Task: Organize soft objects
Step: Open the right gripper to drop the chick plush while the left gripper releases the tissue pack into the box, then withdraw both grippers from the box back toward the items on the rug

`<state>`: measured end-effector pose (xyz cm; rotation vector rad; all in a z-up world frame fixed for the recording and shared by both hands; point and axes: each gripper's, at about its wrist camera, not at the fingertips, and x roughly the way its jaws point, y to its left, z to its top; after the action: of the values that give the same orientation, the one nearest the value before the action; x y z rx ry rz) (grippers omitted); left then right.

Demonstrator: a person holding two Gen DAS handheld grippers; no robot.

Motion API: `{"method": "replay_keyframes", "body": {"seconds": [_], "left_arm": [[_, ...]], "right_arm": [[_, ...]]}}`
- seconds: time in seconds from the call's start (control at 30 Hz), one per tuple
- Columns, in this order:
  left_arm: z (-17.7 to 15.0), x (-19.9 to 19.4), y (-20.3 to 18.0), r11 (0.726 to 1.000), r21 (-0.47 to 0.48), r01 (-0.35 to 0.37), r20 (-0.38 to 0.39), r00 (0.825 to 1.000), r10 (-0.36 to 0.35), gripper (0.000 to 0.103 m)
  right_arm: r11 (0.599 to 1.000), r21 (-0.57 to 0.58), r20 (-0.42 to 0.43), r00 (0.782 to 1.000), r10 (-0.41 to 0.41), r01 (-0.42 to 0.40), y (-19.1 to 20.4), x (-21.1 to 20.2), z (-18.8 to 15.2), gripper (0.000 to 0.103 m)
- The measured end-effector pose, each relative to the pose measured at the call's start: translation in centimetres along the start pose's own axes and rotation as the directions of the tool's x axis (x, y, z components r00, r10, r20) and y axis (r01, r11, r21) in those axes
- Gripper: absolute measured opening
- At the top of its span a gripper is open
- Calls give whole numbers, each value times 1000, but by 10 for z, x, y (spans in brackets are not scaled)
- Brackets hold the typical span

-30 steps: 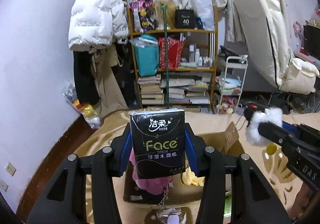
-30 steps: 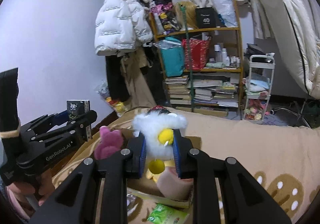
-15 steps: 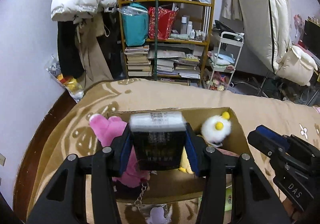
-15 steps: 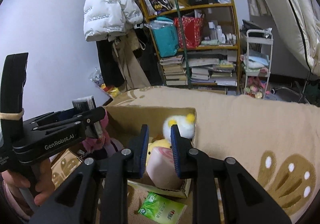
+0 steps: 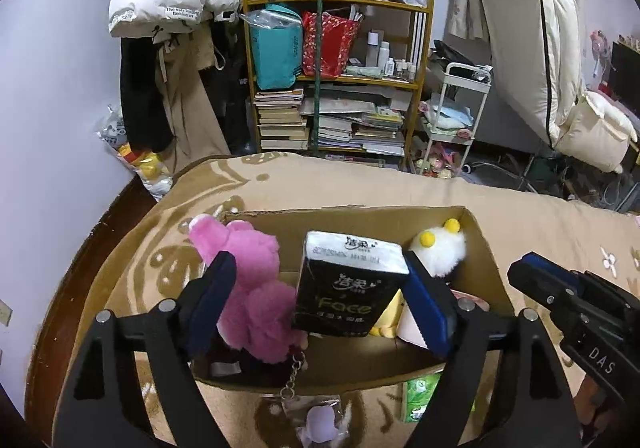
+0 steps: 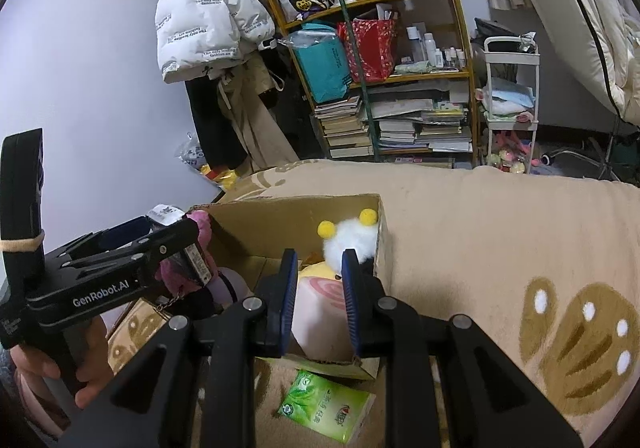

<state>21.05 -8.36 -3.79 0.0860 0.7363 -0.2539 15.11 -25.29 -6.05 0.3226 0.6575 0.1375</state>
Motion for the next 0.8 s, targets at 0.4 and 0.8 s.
{"method": "replay_keyframes", "body": {"seconds": [0.4,0.8], "left_arm": [[9,-18,2,999,-35,5,17,1000,-4,85],[-10,-38,15,998,-21,-62,-22,998,61,86]], "right_arm": [[1000,-19,-28,1000,9,-9,10,-5,-7,24],[999,-30,-39,999,9,-10,24,-15,-13,44]]}}
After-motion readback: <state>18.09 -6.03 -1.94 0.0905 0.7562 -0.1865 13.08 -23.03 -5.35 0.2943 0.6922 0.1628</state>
